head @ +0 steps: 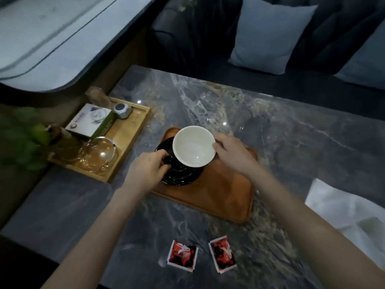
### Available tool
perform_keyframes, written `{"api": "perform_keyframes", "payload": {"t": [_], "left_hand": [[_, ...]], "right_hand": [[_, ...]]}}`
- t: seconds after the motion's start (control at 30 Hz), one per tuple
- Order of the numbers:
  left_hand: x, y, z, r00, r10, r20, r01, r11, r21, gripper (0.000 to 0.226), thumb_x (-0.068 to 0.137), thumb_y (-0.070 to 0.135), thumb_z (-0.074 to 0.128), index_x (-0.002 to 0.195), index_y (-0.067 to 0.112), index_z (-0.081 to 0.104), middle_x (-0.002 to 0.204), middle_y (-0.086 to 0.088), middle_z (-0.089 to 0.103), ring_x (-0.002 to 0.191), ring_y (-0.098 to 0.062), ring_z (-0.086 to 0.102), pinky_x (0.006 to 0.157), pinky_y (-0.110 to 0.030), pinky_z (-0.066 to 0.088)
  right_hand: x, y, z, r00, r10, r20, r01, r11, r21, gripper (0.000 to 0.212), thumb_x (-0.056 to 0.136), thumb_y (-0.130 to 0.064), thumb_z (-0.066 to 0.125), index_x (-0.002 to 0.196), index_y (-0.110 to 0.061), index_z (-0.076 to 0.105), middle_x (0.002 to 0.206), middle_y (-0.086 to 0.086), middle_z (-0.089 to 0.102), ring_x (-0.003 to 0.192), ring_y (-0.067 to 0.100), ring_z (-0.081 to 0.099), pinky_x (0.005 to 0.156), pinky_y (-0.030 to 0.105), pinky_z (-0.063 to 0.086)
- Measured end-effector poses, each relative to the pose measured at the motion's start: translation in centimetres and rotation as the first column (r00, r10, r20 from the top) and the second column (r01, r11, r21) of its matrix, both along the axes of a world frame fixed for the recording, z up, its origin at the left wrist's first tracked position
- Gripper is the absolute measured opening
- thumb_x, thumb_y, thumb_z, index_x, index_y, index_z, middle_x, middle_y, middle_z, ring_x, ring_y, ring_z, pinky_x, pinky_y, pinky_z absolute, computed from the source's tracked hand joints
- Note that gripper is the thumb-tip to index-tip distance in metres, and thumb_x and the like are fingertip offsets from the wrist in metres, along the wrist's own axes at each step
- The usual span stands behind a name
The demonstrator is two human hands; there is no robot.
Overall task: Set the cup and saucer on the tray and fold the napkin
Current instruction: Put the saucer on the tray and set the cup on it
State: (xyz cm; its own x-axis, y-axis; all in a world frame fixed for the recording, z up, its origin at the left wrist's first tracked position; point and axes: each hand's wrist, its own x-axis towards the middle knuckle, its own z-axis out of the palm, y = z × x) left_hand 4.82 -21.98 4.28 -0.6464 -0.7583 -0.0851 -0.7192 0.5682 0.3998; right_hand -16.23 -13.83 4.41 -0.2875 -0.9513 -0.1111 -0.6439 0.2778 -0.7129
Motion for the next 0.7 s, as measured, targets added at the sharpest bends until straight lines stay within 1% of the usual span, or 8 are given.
{"api": "perform_keyframes", "payload": {"t": [0.03, 0.13, 0.17, 0.23, 0.3, 0.47, 0.6, 0.7], "left_hand": [[0.5, -0.2, -0.3, 1.000, 0.019, 0.017, -0.019, 1.000, 0.000, 0.021, 0.081, 0.019, 0.064, 0.100, 0.011, 0.064, 0.091, -0.010, 0.072, 0.088, -0.028, 0.066, 0.072, -0.044, 0.052], [1.6, -0.6, -1.1, 0.995, 0.072, 0.070, -0.073, 0.997, 0.004, 0.021, 0.082, 0.021, 0.062, 0.102, 0.013, 0.064, 0.094, -0.009, 0.072, 0.090, -0.028, 0.066, 0.074, -0.043, 0.053], [1.9, -0.7, -1.4, 0.992, 0.096, 0.080, -0.097, 0.995, 0.011, 0.021, 0.082, 0.022, 0.062, 0.102, 0.014, 0.064, 0.095, -0.009, 0.072, 0.091, -0.028, 0.066, 0.074, -0.044, 0.053], [2.2, -0.8, -2.0, 0.986, 0.140, 0.095, -0.143, 0.989, 0.025, 0.021, 0.082, 0.025, 0.062, 0.101, 0.016, 0.065, 0.095, -0.008, 0.072, 0.092, -0.029, 0.066, 0.073, -0.044, 0.053], [2.3, -0.8, -2.5, 0.979, 0.164, 0.125, -0.169, 0.985, 0.031, 0.022, 0.082, 0.027, 0.062, 0.102, 0.019, 0.066, 0.095, -0.007, 0.072, 0.091, -0.028, 0.066, 0.073, -0.043, 0.054], [2.0, -0.8, -3.4, 0.967, 0.190, 0.169, -0.201, 0.978, 0.052, 0.024, 0.082, 0.027, 0.062, 0.104, 0.018, 0.065, 0.097, -0.008, 0.072, 0.093, -0.028, 0.065, 0.076, -0.045, 0.054], [1.6, -0.8, -3.6, 0.959, 0.205, 0.196, -0.224, 0.971, 0.080, 0.024, 0.083, 0.025, 0.061, 0.104, 0.016, 0.065, 0.099, -0.010, 0.070, 0.095, -0.030, 0.064, 0.078, -0.046, 0.053], [1.5, -0.8, -3.6, 0.952, 0.218, 0.215, -0.241, 0.967, 0.083, 0.025, 0.083, 0.025, 0.060, 0.107, 0.017, 0.064, 0.100, -0.010, 0.069, 0.096, -0.031, 0.063, 0.079, -0.046, 0.052]], "right_hand": [[0.4, -0.7, -0.5, 1.000, 0.008, 0.015, -0.008, 1.000, -0.004, 0.023, 0.093, -0.006, 0.040, 0.100, 0.006, 0.059, 0.096, 0.020, 0.064, 0.088, 0.027, 0.056, 0.075, 0.030, 0.042], [1.6, -2.5, -1.8, 0.999, 0.032, 0.019, -0.033, 0.998, 0.059, 0.024, 0.093, -0.006, 0.039, 0.104, 0.000, 0.060, 0.087, 0.011, 0.062, 0.072, 0.015, 0.054, 0.054, 0.003, 0.036], [1.9, -2.9, -2.2, 0.999, 0.039, 0.022, -0.041, 0.996, 0.086, 0.025, 0.093, -0.007, 0.039, 0.104, -0.001, 0.060, 0.085, 0.008, 0.063, 0.068, 0.014, 0.057, 0.054, 0.006, 0.039], [2.3, -3.6, -2.9, 0.998, 0.052, 0.032, -0.056, 0.990, 0.131, 0.025, 0.092, -0.008, 0.037, 0.101, -0.002, 0.059, 0.085, 0.012, 0.068, 0.067, 0.020, 0.066, 0.064, 0.024, 0.051], [2.4, -4.0, -3.5, 0.998, 0.066, 0.020, -0.069, 0.984, 0.163, 0.026, 0.090, -0.008, 0.036, 0.099, -0.001, 0.059, 0.085, 0.017, 0.070, 0.069, 0.025, 0.069, 0.068, 0.033, 0.054], [2.2, -4.6, -4.1, 0.998, 0.068, -0.001, -0.067, 0.980, 0.190, 0.026, 0.090, -0.008, 0.035, 0.098, 0.001, 0.058, 0.084, 0.021, 0.068, 0.069, 0.028, 0.069, 0.066, 0.034, 0.054], [2.2, -4.8, -4.1, 0.997, 0.076, -0.015, -0.072, 0.979, 0.193, 0.025, 0.091, -0.011, 0.037, 0.097, 0.000, 0.058, 0.090, 0.021, 0.068, 0.075, 0.031, 0.067, 0.071, 0.039, 0.053], [2.3, -4.7, -4.0, 0.998, 0.066, 0.006, -0.066, 0.979, 0.195, 0.026, 0.093, -0.013, 0.037, 0.106, -0.002, 0.057, 0.096, 0.019, 0.067, 0.079, 0.032, 0.067, 0.072, 0.036, 0.052]]}}
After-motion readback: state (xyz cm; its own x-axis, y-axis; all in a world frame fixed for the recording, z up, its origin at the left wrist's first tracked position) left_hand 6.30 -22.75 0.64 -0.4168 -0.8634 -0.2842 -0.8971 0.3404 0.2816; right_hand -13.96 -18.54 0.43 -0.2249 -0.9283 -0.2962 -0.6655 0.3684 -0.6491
